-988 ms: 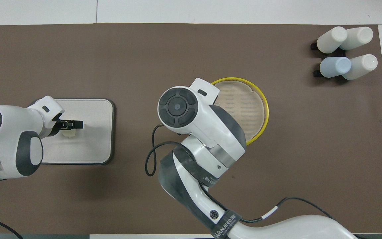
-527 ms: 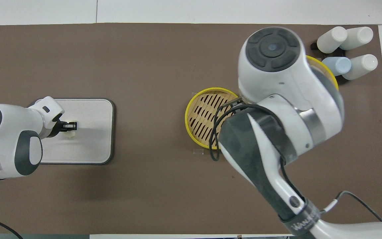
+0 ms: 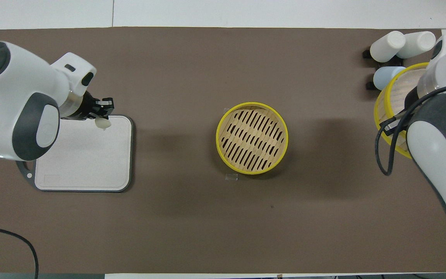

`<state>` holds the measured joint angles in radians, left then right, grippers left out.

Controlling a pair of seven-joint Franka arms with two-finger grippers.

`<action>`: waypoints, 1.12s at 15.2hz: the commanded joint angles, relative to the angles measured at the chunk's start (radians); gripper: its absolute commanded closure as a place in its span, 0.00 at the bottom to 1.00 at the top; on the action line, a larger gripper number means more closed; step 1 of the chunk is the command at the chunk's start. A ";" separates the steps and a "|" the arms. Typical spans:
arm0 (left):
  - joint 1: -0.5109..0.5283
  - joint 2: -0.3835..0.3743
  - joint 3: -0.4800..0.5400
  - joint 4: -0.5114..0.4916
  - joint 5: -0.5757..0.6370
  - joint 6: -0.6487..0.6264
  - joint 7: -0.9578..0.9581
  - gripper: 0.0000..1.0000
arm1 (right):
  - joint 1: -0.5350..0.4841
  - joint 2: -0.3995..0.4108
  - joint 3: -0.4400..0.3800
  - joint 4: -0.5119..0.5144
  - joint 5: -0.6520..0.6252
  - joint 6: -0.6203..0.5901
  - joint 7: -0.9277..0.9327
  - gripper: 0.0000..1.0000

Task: Place bun in steamer
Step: 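Lift the lid aside with the right gripper while the left gripper lifts the bun, then carry the white bun over the open steamer with the left gripper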

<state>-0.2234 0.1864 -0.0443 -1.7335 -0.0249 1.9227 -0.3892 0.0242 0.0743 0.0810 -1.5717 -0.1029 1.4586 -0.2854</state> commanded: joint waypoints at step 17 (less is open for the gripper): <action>-0.530 0.370 0.017 0.166 0.137 0.357 -0.617 0.70 | -0.030 -0.137 0.016 -0.280 0.031 0.174 0.002 1.00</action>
<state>-0.7279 0.5561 -0.0427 -1.5682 0.0894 2.2652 -0.9813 -0.0029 -0.0267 0.0930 -1.8193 -0.0837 1.6127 -0.2981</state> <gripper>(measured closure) 0.784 0.903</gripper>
